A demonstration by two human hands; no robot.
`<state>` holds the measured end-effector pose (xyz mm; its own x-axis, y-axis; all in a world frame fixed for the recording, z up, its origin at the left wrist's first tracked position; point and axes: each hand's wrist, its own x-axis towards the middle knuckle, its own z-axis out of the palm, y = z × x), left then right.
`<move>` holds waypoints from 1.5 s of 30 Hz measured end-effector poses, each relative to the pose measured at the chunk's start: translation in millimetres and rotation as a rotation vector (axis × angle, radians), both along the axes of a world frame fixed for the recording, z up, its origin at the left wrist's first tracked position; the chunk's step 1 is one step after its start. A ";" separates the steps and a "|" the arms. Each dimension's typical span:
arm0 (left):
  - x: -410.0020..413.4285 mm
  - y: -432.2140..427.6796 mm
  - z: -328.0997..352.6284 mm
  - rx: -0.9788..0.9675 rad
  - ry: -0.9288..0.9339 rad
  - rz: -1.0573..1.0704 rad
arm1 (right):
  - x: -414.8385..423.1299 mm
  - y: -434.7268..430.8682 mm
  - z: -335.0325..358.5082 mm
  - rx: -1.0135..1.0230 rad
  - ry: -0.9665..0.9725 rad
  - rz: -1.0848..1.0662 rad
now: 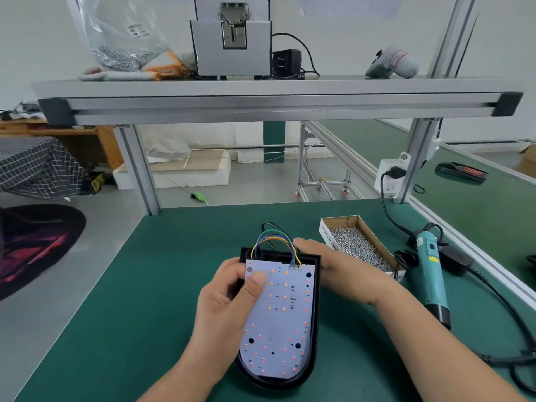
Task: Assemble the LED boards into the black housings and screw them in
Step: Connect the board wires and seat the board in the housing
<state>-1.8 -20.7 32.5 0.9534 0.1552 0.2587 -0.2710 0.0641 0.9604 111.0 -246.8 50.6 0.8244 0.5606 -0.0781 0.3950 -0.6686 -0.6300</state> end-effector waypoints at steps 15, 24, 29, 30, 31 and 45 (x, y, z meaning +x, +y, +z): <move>4.3 -6.0 2.4 0.195 0.156 0.108 | -47.2 64.8 33.4 0.469 -0.438 -0.289; -5.3 -15.7 13.9 0.108 0.164 0.044 | -31.8 46.2 26.0 0.712 -0.135 -0.412; 0.2 -11.6 8.8 0.084 0.177 0.058 | -31.0 45.0 28.3 0.868 -0.008 -0.328; 0.2 -11.6 8.8 0.095 0.182 0.057 | -31.0 43.7 28.4 0.865 0.010 -0.300; -0.3 -12.1 10.2 0.107 0.191 0.054 | -31.6 42.8 28.5 0.852 0.002 -0.270; 0.1 -15.8 14.0 0.134 0.190 0.039 | -14.7 45.2 39.0 0.844 0.109 -0.349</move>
<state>-1.7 -36.5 46.4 0.9809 0.1690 0.0961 -0.0846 -0.0739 0.9937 96.3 -201.7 89.6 0.9696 0.1883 0.1564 0.1668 -0.0404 -0.9852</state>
